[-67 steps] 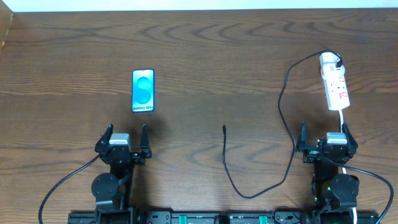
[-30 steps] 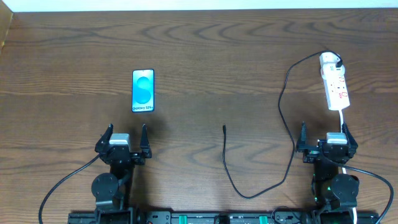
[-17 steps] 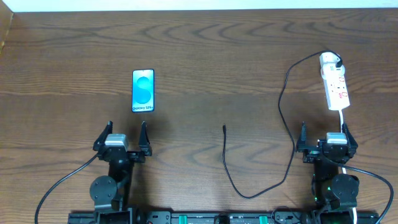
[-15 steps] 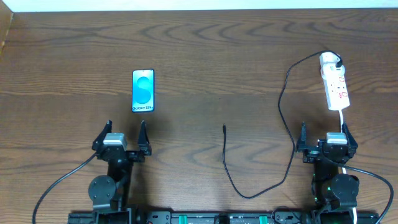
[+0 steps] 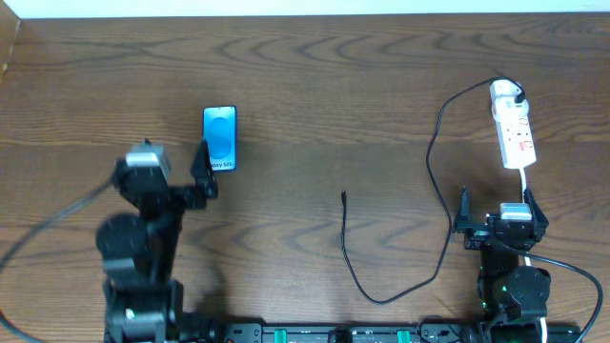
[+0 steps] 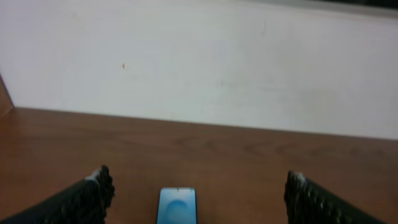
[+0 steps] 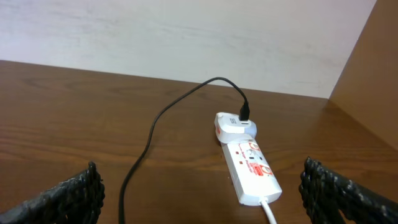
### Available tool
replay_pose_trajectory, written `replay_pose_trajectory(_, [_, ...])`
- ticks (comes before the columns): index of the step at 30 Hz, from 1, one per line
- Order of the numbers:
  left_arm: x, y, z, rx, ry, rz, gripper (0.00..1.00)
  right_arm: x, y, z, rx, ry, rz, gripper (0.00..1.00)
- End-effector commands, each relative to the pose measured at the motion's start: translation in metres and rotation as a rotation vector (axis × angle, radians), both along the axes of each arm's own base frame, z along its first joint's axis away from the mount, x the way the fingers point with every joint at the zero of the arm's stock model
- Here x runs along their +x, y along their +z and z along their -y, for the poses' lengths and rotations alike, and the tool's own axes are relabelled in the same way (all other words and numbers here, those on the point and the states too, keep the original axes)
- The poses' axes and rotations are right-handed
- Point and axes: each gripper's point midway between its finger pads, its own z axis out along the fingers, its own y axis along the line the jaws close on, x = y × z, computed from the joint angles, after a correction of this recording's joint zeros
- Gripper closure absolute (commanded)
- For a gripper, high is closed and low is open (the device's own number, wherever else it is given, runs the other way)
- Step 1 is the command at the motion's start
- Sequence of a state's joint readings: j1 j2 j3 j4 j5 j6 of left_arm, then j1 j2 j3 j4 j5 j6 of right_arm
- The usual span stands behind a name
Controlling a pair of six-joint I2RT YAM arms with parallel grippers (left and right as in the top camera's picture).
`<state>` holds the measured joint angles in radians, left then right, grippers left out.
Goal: Plug charger to phone and switch on socket
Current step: 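Move the left gripper forward over the blue Galaxy phone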
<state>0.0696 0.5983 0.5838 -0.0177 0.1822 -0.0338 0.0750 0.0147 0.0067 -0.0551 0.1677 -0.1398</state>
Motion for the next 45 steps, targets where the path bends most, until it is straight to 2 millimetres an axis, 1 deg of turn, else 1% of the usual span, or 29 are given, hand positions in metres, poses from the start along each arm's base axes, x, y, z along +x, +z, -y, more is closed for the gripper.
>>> replay_pose_trajectory(1, [0.018, 0.024, -0.001, -0.017, -0.003, -0.037, 0.11, 0.0, 0.0, 0.001, -0.007, 0.0, -0.001, 0.01])
replay_pose_trajectory(4, [0.039, 0.03, -0.002, -0.024, -0.003, -0.138, 0.11, 0.0, 0.0, 0.001, -0.007, 0.0, -0.001, 0.01])
replay_pose_trajectory(7, [0.059, 0.032, -0.004, -0.032, -0.002, -0.241, 0.11, 0.0, 0.0, 0.001, -0.007, 0.0, -0.001, 0.01])
replay_pose_trajectory(12, [0.091, 0.026, -0.006, -0.046, 0.0, -0.422, 0.11, 0.0, 0.0, 0.001, -0.007, 0.0, -0.001, 0.01])
replay_pose_trajectory(14, [0.101, 0.018, -0.007, -0.052, 0.0, -0.505, 0.11, 0.0, 0.0, 0.001, -0.007, 0.0, -0.001, 0.01])
replay_pose_trajectory(17, [0.112, 0.002, -0.008, -0.061, 0.002, -0.631, 0.11, 0.0, 0.0, 0.001, -0.007, 0.0, -0.001, 0.01])
replay_pose_trajectory(22, [0.122, -0.036, -0.008, -0.076, 0.003, -0.828, 0.11, 0.0, 0.0, 0.001, -0.007, 0.0, -0.001, 0.01])
replay_pose_trajectory(24, [0.126, -0.052, -0.009, -0.08, 0.003, -0.87, 0.11, 0.0, 0.0, 0.001, -0.007, 0.0, -0.001, 0.01])
replay_pose_trajectory(28, [0.132, -0.073, -0.009, -0.083, 0.003, -0.922, 0.11, 0.0, 0.0, 0.001, -0.007, 0.0, -0.001, 0.01])
replay_pose_trajectory(31, [0.134, -0.083, -0.009, -0.084, 0.003, -0.948, 0.11, 0.0, 0.0, 0.001, -0.007, 0.0, -0.001, 0.01])
replay_pose_trajectory(34, [0.135, -0.088, -0.009, -0.086, 0.003, -0.961, 0.11, 0.0, 0.0, 0.001, -0.007, 0.0, -0.001, 0.01])
replay_pose_trajectory(35, [0.134, -0.089, -0.009, -0.085, 0.004, -0.965, 0.3, 0.0, 0.0, 0.001, -0.007, 0.0, -0.001, 0.01])
replay_pose_trajectory(36, [0.133, -0.091, -0.009, -0.086, 0.004, -0.971, 0.59, 0.0, 0.0, 0.001, -0.007, 0.0, -0.001, 0.01])
replay_pose_trajectory(38, [0.132, -0.093, -0.01, -0.086, 0.004, -0.98, 0.77, 0.0, 0.0, 0.001, -0.007, 0.0, -0.001, 0.01])
replay_pose_trajectory(39, [0.131, -0.094, -0.009, -0.087, 0.004, -0.983, 0.79, 0.0, 0.0, 0.001, -0.007, 0.0, -0.001, 0.01])
replay_pose_trajectory(40, [0.131, -0.095, -0.009, -0.087, 0.004, -0.986, 0.78, 0.0, 0.0, 0.001, -0.007, 0.0, -0.001, 0.01])
replay_pose_trajectory(41, [0.13, -0.096, -0.009, -0.087, 0.004, -0.987, 0.57, 0.0, 0.0, 0.001, -0.007, 0.0, -0.001, 0.01])
replay_pose_trajectory(42, [0.13, -0.097, -0.009, -0.088, 0.004, -0.989, 0.32, 0.0, 0.0, 0.001, -0.007, 0.0, -0.001, 0.01])
replay_pose_trajectory(43, [0.13, -0.097, -0.009, -0.088, 0.004, -0.99, 0.17, 0.0, 0.0, 0.001, -0.007, 0.0, -0.001, 0.01])
replay_pose_trajectory(44, [0.13, -0.097, -0.009, -0.088, 0.004, -0.99, 0.13, 0.0, 0.0, 0.001, -0.007, 0.0, -0.001, 0.01])
replay_pose_trajectory(45, [0.129, -0.098, -0.008, -0.091, 0.0, -0.996, 0.13, 0.0, 0.0, 0.001, -0.007, 0.0, -0.001, 0.01])
